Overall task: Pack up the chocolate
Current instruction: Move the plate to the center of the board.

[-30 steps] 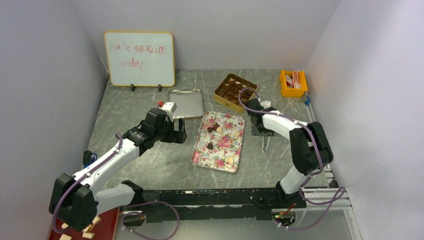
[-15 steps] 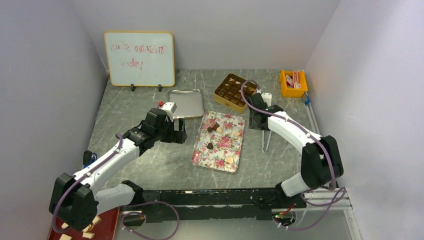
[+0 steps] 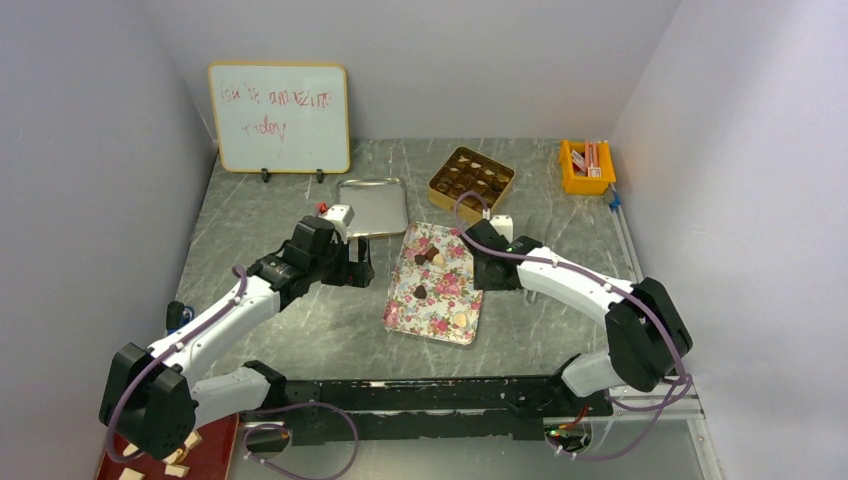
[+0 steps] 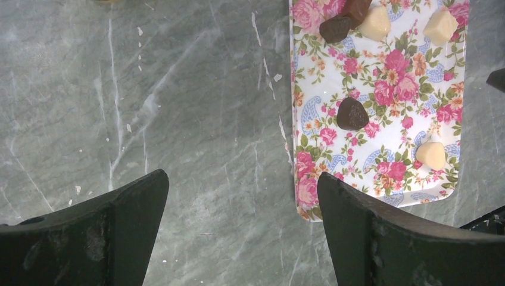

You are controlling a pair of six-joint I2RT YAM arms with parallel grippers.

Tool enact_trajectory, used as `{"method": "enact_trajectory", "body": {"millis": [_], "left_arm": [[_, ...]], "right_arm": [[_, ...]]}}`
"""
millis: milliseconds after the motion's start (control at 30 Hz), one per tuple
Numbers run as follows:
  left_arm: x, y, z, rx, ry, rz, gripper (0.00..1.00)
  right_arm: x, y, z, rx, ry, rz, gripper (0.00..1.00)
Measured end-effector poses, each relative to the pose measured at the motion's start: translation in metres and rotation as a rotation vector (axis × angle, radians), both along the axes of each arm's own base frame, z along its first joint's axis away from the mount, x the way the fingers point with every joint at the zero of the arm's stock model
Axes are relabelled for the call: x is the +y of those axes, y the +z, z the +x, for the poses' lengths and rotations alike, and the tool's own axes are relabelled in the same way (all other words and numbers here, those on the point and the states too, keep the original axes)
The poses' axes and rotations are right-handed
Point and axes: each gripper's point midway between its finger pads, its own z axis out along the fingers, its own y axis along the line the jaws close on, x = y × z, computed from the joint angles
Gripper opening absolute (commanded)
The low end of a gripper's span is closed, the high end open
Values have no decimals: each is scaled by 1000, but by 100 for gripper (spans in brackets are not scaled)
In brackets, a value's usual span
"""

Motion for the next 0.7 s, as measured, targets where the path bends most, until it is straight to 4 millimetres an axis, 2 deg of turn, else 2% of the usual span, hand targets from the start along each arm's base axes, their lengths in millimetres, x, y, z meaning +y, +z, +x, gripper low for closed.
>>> {"method": "enact_trajectory", "body": {"millis": [167,700], "left_arm": [[0,0,0,0,0,0,100],[0,0,0,0,-2,4,100]], "right_arm": [[5,-9,-7,17,-5,13,44],[19,-36,-12,43,-15,44,38]]}}
